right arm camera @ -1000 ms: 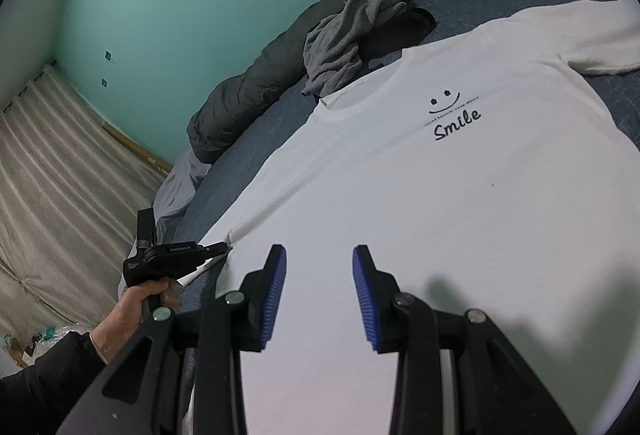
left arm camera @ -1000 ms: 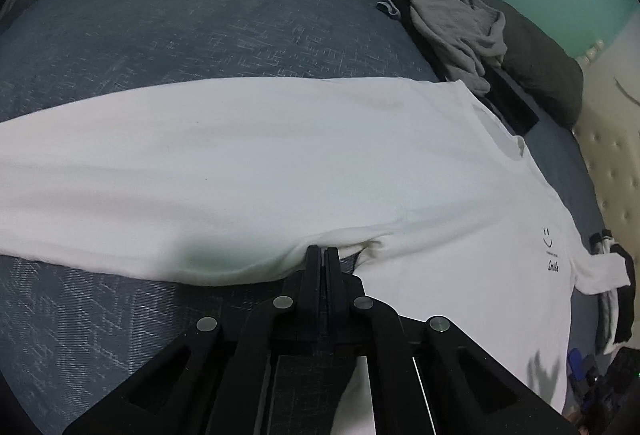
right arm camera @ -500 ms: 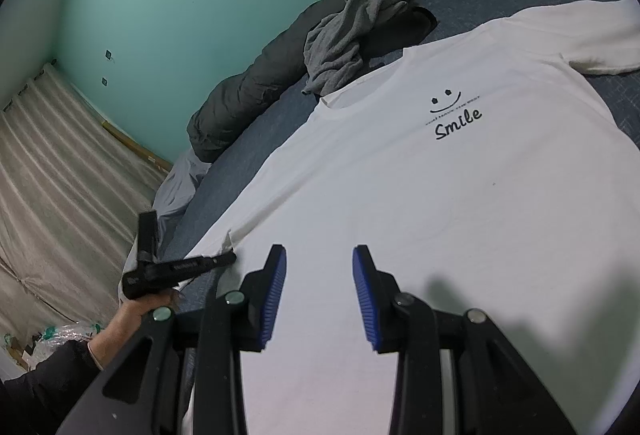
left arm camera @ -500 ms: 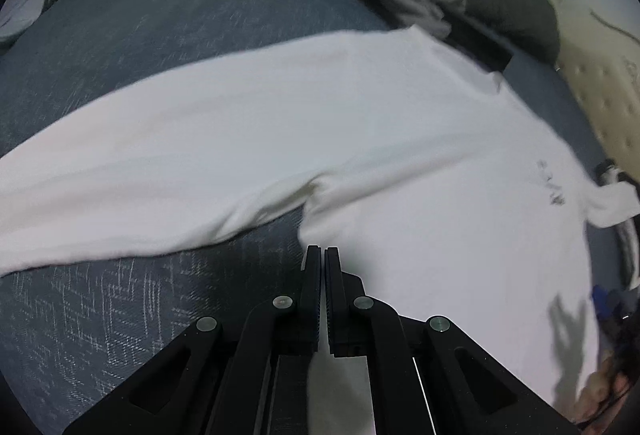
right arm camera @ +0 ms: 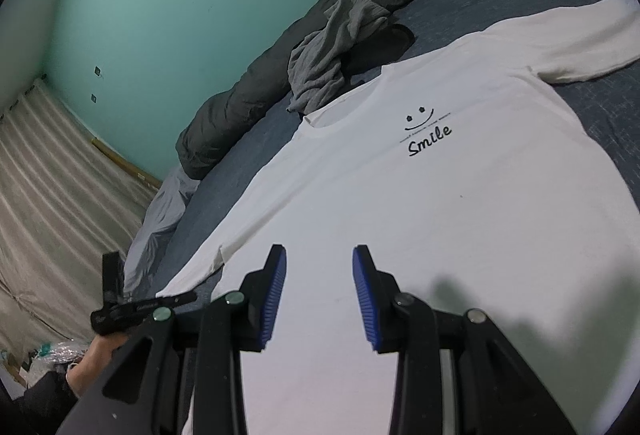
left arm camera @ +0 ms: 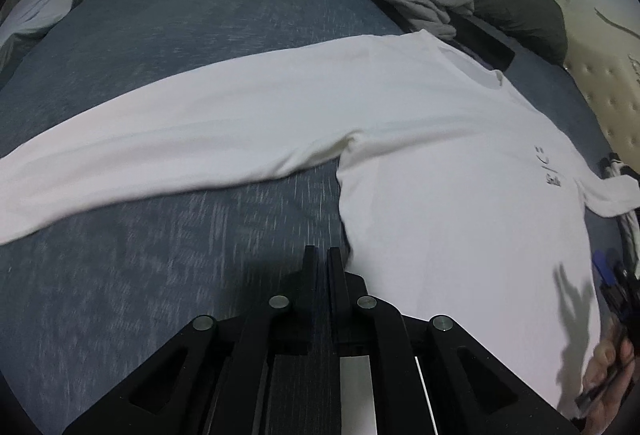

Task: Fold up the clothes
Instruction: 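Move the right tool to the other sleeve cuff by the headboard and grasp it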

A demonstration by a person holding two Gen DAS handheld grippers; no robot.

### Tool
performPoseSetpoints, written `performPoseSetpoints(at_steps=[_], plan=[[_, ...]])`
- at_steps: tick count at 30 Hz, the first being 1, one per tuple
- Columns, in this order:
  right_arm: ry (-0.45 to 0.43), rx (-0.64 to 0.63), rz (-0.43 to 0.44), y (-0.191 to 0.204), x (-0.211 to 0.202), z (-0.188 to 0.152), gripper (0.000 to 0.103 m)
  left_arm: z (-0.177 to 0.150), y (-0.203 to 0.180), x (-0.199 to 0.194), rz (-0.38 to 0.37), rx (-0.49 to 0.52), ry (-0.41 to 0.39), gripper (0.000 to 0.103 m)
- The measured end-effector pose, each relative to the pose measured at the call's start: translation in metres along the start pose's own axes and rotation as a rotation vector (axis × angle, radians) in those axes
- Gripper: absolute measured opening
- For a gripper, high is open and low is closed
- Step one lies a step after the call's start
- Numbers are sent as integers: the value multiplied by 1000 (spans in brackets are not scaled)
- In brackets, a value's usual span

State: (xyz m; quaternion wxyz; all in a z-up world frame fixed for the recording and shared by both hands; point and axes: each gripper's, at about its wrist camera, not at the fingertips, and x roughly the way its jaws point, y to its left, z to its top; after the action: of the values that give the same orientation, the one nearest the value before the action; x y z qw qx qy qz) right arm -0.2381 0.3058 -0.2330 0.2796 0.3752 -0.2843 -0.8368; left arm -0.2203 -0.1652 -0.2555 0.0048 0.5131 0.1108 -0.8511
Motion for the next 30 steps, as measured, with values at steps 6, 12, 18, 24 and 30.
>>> performPoseSetpoints(at_steps=[6,12,18,24,30], plan=[[-3,25,-19,-2,-18,-4,34,-30,2,-27,-18,-44,-18,6],[-25,50,-41,-15,-61,17,34,-53,-13,-38,-43,-34,-33,19],[-19,-66,-205,-50,-121,62,34,-62,-40,-31,-64,-4,-58,21],[-81,-111,-390,-106,-187,128,46,-64,-75,-15,-81,30,-78,32],[-85,-76,-587,-166,-224,191,59,-66,-101,5,-97,53,-73,36]])
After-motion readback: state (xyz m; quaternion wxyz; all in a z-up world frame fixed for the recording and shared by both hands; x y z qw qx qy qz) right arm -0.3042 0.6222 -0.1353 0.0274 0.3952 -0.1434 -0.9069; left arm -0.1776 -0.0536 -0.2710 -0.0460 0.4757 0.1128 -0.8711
